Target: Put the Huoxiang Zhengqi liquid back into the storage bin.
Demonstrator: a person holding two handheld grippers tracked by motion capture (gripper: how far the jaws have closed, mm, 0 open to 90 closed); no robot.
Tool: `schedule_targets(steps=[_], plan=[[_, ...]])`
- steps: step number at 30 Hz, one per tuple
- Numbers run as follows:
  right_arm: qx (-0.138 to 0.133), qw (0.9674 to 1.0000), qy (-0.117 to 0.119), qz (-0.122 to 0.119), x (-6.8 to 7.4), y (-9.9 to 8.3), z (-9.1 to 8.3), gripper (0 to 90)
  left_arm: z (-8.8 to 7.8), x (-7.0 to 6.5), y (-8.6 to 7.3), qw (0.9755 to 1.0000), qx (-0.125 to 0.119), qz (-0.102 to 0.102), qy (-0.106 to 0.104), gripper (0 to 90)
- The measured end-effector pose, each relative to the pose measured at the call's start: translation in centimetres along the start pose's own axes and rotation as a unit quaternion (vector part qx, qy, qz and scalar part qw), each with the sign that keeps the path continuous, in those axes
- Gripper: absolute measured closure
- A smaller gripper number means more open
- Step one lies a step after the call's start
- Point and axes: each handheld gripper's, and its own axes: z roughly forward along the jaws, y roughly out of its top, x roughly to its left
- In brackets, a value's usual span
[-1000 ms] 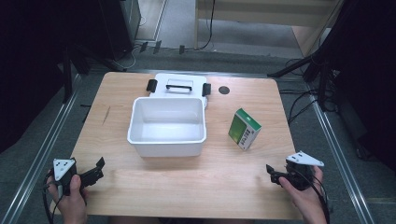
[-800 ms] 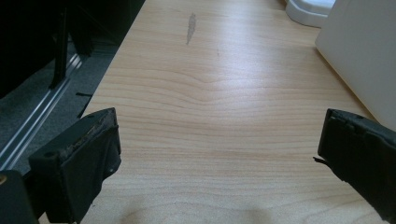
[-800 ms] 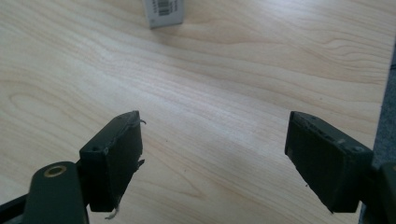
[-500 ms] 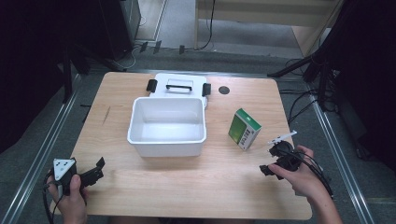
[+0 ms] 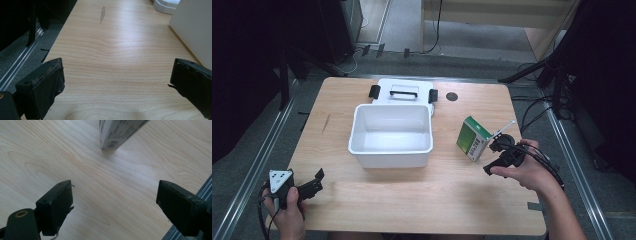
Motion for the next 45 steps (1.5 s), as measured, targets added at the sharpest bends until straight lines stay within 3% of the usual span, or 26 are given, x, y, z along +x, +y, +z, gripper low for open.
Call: schedule_targets(steps=[9, 23, 31, 45], plan=[[-0.001, 0.9998, 0.009, -0.017, 0.6, 2.3, -1.0, 16.3, 0.0, 0.0, 0.0, 1.0, 0.002, 0.001, 0.0, 0.0], [0.01, 0.9991, -0.004, -0.04, 1.4, 5.4, -1.0, 18.6, 0.0, 0.1, 0.0, 1.0, 0.005, 0.0, -0.001, 0.0], [0.015, 0.9996, -0.015, -0.017, 0.5, 6.1, -0.8, 18.7, 0.1, 0.1, 0.0, 1.0, 0.005, 0.0, -0.002, 0.0], [0.009, 0.9995, -0.025, -0.018, -0.2, 6.7, -0.7, 19.3, 0.1, 0.1, 0.1, 1.0, 0.006, 0.0, -0.003, 0.0]])
